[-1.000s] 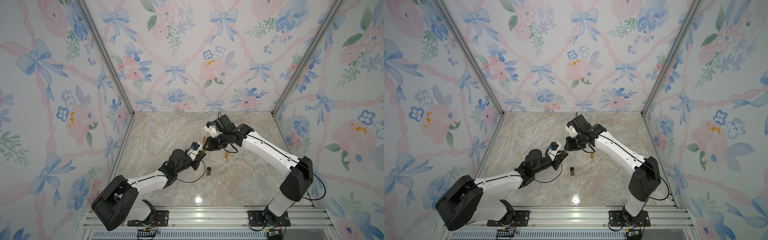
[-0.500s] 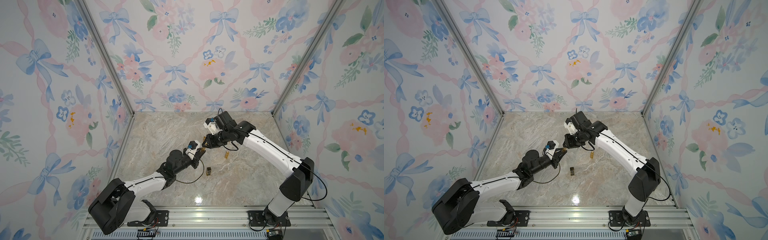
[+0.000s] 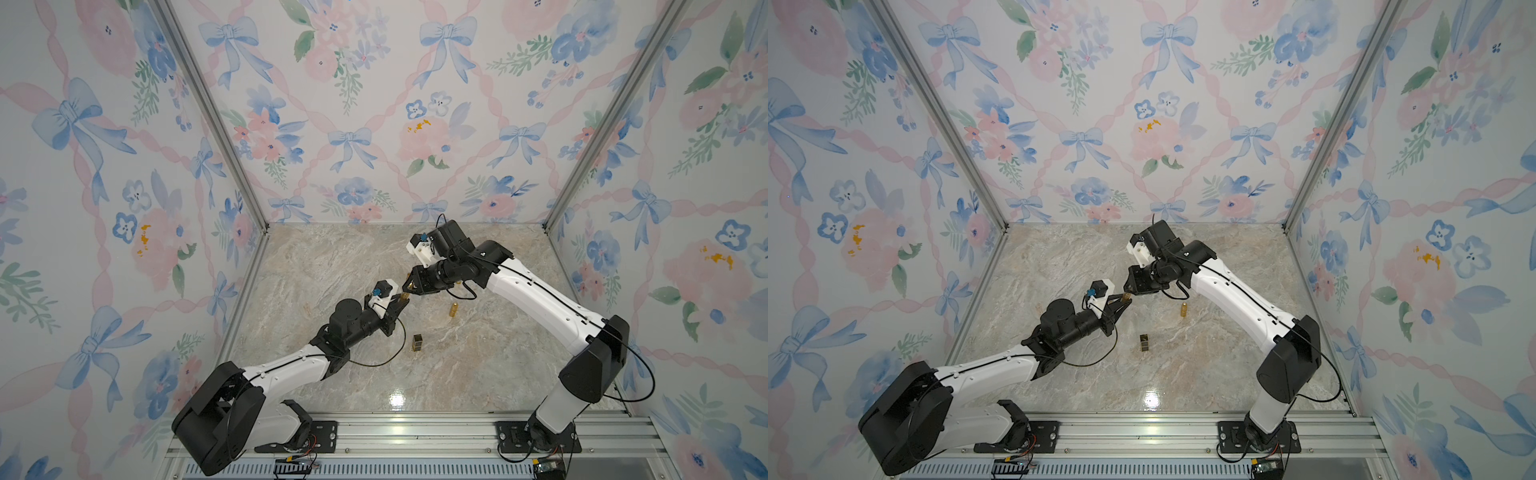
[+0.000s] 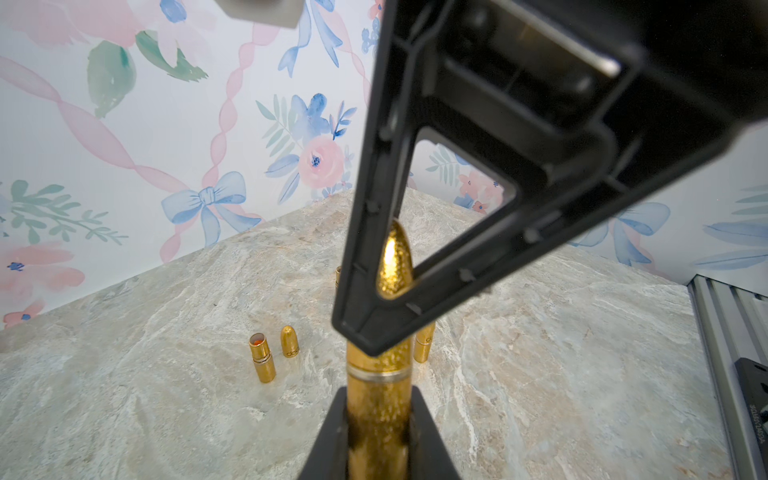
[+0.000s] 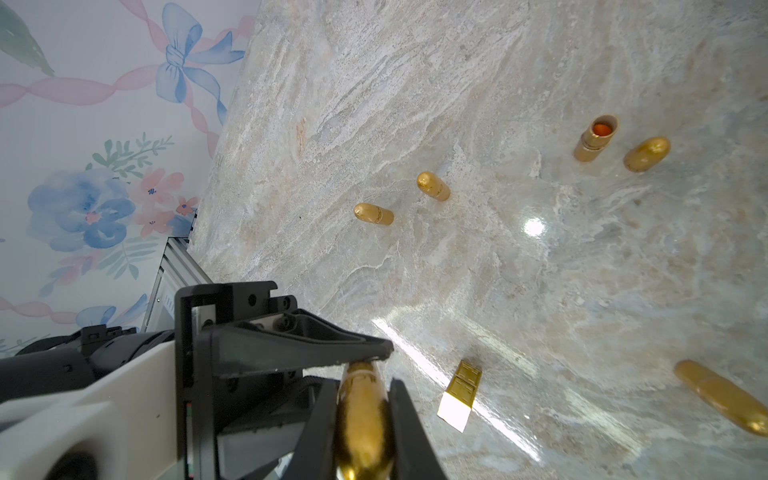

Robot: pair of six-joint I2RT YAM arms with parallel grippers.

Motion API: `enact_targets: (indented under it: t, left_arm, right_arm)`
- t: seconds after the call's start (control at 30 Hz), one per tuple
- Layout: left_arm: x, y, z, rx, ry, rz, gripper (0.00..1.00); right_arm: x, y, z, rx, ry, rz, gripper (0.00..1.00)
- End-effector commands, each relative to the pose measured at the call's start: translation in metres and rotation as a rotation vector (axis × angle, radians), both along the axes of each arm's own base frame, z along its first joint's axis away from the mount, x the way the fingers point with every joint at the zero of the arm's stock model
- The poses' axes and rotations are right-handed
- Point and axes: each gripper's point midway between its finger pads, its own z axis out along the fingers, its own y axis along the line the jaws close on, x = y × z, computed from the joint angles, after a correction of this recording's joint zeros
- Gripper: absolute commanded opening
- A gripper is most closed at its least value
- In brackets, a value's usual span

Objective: Open the lipstick cap
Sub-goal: Open the cover of the lipstick, then place the cover at the center of the board.

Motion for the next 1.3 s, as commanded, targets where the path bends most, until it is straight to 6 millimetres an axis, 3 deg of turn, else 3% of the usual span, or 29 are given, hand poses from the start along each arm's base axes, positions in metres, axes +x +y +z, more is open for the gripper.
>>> enact_targets:
  t: [0.0, 0.47, 0.6, 0.73, 1.1, 1.27]
  left_arm:
    - [-0.005, 0.016, -0.049, 0.097, 0.146, 0.023, 0.00]
    - [-0.003, 0.027, -0.039, 0.078, 0.134, 0.027, 0.00]
    - [0.006, 0.037, -0.024, 0.059, 0.098, 0.102, 0.00]
    - [0.018, 0.060, -0.013, 0.032, 0.078, 0.226, 0.00]
    - [0.042, 0.096, -0.015, 0.013, 0.098, 0.401, 0.00]
    - [0.049, 0.104, -0.020, 0.010, 0.118, 0.440, 0.00]
  right_arm:
    - [0.015, -0.002, 0.045, 0.076, -0.132, 0.013, 0.19]
    - [0.014, 0.001, 0.047, 0.077, -0.164, 0.091, 0.20]
    - [0.034, -0.004, 0.022, -0.023, -0.167, 0.034, 0.20]
    - [0.058, 0.003, 0.000, -0.076, -0.177, -0.015, 0.20]
    - [0.117, 0.038, -0.086, -0.300, -0.224, -0.086, 0.19]
    - [0.133, 0.049, -0.124, -0.368, -0.221, -0.088, 0.19]
